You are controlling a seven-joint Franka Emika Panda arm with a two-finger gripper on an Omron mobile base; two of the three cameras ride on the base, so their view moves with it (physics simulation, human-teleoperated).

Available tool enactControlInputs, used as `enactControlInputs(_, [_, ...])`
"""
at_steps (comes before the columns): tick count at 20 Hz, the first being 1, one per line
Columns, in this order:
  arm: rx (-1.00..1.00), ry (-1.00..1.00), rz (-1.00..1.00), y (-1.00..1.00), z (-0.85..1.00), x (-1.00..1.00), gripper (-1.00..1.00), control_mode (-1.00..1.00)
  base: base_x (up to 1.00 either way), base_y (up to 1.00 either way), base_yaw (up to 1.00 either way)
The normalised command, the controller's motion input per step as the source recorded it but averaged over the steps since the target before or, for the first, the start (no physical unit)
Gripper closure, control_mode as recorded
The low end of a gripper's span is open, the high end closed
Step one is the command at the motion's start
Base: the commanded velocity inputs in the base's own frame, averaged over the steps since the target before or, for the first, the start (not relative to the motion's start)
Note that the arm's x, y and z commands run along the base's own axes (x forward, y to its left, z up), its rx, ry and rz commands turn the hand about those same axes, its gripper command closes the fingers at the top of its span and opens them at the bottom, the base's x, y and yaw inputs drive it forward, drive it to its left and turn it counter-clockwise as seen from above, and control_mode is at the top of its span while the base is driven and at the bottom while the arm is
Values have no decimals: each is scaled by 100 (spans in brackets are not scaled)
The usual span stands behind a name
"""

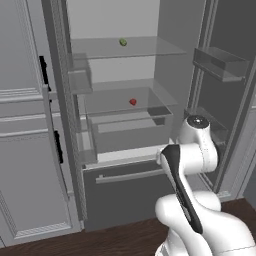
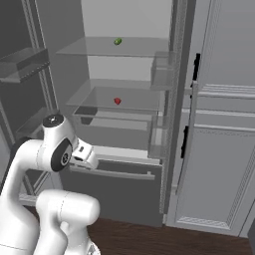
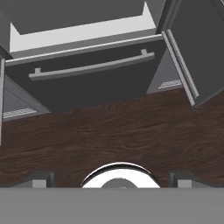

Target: Take the strawberry from the fridge and place it on top of the pancake, located on the dining counter.

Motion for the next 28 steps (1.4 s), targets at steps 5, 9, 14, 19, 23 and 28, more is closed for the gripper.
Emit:
enactControlInputs(5, [0,0,0,0,0,0,-100,100,52,25,-1])
enactControlInputs(9, [0,0,0,0,0,0,-100,100,69,3,3])
enactControlInputs(14, [0,0,0,0,0,0,-100,100,64,0,0])
enactControlInputs(19, [0,0,0,0,0,0,-100,100,62,0,0])
enactControlInputs(23, [0,0,0,0,0,0,-100,100,61,0,0])
enactControlInputs(28, [0,0,0,0,0,0,-100,100,52,0,0])
